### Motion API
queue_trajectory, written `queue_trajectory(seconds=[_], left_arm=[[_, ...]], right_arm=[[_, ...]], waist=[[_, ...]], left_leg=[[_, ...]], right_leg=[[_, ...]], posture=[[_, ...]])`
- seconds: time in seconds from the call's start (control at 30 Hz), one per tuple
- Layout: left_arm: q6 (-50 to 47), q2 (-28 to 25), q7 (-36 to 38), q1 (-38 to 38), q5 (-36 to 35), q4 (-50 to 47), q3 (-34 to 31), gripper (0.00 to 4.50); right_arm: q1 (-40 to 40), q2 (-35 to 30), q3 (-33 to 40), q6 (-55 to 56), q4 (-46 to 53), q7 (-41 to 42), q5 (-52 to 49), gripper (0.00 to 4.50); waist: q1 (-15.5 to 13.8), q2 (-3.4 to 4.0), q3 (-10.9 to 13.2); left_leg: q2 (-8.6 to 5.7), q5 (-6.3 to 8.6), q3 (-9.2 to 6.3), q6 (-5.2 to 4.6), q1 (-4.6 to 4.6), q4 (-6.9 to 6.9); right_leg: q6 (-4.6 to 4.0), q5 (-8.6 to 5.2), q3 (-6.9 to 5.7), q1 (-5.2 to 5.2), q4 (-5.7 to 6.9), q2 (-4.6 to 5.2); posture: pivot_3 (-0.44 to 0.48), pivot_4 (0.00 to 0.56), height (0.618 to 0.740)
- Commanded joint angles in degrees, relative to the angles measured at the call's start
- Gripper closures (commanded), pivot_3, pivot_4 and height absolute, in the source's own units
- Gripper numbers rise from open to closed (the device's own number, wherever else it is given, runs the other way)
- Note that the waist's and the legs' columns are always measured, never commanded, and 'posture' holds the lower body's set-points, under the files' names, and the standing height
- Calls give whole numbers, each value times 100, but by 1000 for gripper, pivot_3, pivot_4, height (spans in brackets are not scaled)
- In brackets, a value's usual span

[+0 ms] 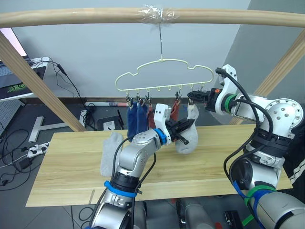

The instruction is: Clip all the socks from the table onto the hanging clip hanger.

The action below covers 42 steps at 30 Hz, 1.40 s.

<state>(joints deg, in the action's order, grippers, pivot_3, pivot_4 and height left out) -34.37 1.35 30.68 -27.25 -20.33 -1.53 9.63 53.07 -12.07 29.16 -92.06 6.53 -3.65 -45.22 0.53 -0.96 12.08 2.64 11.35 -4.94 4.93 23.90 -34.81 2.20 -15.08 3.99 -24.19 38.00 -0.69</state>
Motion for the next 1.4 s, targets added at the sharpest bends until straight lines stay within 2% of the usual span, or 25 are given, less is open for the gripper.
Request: queue_trajectory(seconds=[0.03,0.07,0.13,0.2,0.23,0.3,0.4,0.53,0.6,0.7,0.8,0.9,0.97,1.07,1.13,1.4], left_arm=[[68,67,21,-116,-115,-127,1,4500],[89,58,18,-121,-89,-107,7,4500],[165,35,41,-128,-44,-41,11,4500],[220,10,69,-149,-35,60,-25,3957],[239,-6,86,-156,-37,101,-39,3850],[308,-47,117,-175,-13,221,-56,3260],[372,-191,214,-184,3,320,-86,2511],[349,-854,598,-193,25,255,-211,1441],[417,-1259,835,-191,46,163,-250,761],[381,-1717,1142,-172,-132,-123,-376,16],[551,-2094,1330,-84,-208,-555,-584,0],[725,-2339,1461,22,-234,-883,-689,0],[900,-2555,1633,133,-236,-1137,-709,0],[898,-2818,1825,263,-353,-1453,-747,0],[880,-2830,1770,252,-382,-1495,-766,0],[912,-2761,1548,247,-417,-1647,-738,0]], right_arm=[[50,-210,14,-44,394,228,-267,352],[4,-290,-36,-40,562,329,-266,131],[-279,-693,-416,147,1072,666,-261,41],[-703,-1063,-782,522,1627,909,-142,0],[-888,-1153,-865,688,1814,953,-74,0],[-1467,-1428,-1106,1183,2301,1076,150,0],[-2101,-1476,-1324,1782,2762,979,515,0],[-3095,-1394,-2128,3062,3270,657,1558,0],[-3345,-1257,-2542,3663,3227,446,2092,0],[-3506,-808,-2880,4238,3078,154,2567,0],[-3564,-382,-3164,4672,2901,-68,2972,530],[-3521,-194,-3382,4936,2715,-133,3316,1561],[-3444,-63,-3446,5146,2541,-126,3482,1561],[-3239,98,-3455,5413,2167,-129,3716,2080],[-3153,142,-3442,5512,1997,-94,3826,2655],[-2822,295,-3434,5929,1286,64,4118,2655]], waist=[[0,2,2],[-2,4,6],[-18,10,12],[-15,9,12],[-11,8,12],[5,7,13],[42,7,16],[137,5,17],[167,9,20],[170,6,22],[128,1,25],[90,0,25],[72,-1,25],[68,-1,25],[55,-2,25],[-37,-2,25]], left_leg=[[0,0,1,0,0,0],[0,0,0,0,0,0],[0,0,0,0,2,0],[0,1,1,-1,4,0],[-1,1,2,-1,5,1],[0,2,4,-3,5,1],[0,2,5,-3,4,0],[2,2,7,-3,-1,0],[4,2,8,-2,-5,1],[5,1,9,-2,-7,0],[4,1,9,-1,-3,0],[4,2,9,0,0,0],[4,2,8,0,1,1],[4,2,8,0,0,1],[4,2,7,0,-2,0],[4,2,8,0,-2,-1]], right_leg=[[0,0,1,0,-1,0],[0,0,1,0,0,0],[0,0,0,0,-3,0],[3,-2,-1,1,-7,0],[4,-3,0,1,-10,1],[6,-4,0,1,-11,1],[8,-5,1,0,-9,1],[8,-5,3,-1,-5,0],[8,-5,5,-1,-2,-2],[8,-5,6,-3,1,-2],[8,-4,5,-1,-2,0],[8,-4,4,-1,-7,2],[8,-5,3,-1,-7,3],[7,-5,3,-2,-4,3],[7,-4,2,-1,-1,3],[7,-4,2,-1,0,3]], posture=[[57,205,740],[57,205,740],[56,205,740],[53,206,740],[51,205,740],[51,205,740],[51,207,740],[67,204,740],[74,202,740],[87,199,740],[103,195,740],[115,189,740],[122,189,740],[141,183,740],[149,182,740],[163,179,740]])
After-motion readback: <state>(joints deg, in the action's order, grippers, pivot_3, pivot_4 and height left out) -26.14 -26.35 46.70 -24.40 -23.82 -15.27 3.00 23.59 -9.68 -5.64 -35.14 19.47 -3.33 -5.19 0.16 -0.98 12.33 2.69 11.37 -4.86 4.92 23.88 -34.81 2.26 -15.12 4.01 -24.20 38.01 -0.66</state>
